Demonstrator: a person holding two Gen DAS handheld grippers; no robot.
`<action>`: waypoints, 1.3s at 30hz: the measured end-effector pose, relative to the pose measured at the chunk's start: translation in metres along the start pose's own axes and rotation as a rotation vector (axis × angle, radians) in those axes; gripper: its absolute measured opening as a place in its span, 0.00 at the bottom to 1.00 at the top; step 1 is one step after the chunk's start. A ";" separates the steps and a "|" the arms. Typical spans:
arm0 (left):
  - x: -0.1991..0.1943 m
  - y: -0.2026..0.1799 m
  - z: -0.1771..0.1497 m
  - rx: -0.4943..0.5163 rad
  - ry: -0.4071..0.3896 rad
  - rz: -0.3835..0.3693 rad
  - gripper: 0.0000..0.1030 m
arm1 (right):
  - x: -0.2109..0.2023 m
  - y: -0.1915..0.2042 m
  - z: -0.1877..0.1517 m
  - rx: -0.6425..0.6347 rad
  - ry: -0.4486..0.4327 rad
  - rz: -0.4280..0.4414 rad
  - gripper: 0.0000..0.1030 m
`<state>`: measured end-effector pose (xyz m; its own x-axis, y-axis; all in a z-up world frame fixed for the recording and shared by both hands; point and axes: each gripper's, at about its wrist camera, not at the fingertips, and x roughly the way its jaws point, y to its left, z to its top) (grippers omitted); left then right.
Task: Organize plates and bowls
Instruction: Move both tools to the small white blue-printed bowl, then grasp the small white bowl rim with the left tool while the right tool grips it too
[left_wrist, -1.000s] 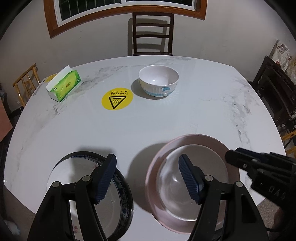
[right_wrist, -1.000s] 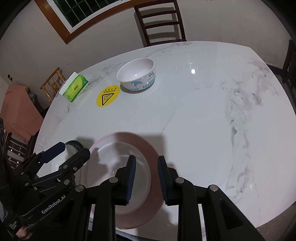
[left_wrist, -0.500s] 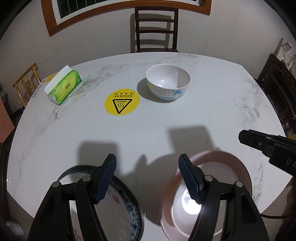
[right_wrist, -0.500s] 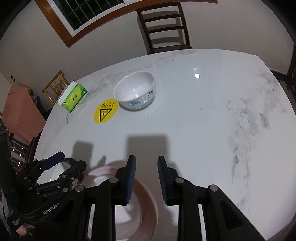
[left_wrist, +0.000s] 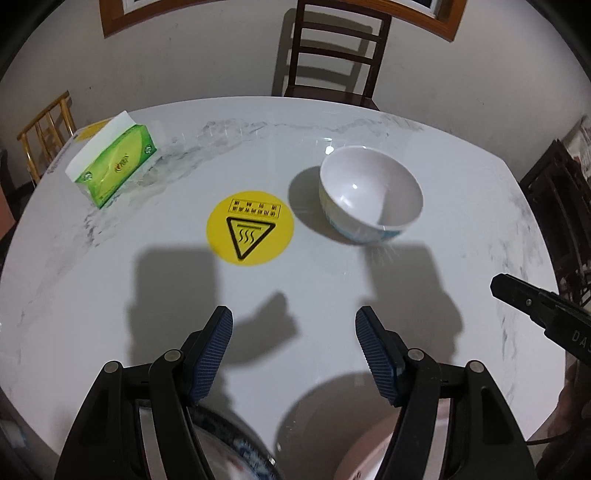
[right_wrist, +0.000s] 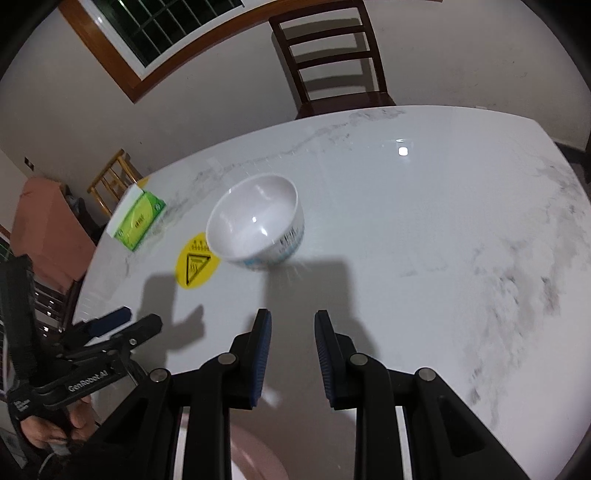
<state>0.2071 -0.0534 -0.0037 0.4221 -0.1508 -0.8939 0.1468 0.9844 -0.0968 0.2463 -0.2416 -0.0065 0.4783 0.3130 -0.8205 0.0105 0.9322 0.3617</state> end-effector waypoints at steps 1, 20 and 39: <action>0.003 0.000 0.004 -0.008 0.001 -0.005 0.64 | 0.002 -0.001 0.003 0.004 -0.001 0.007 0.24; 0.062 0.010 0.076 -0.179 0.011 -0.118 0.56 | 0.065 -0.002 0.069 0.015 0.004 0.002 0.24; 0.108 -0.004 0.085 -0.163 0.075 -0.181 0.24 | 0.114 0.001 0.070 -0.004 0.080 -0.020 0.24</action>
<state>0.3281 -0.0814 -0.0625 0.3334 -0.3251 -0.8850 0.0656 0.9444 -0.3222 0.3625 -0.2182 -0.0689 0.4066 0.3077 -0.8602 0.0160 0.9390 0.3434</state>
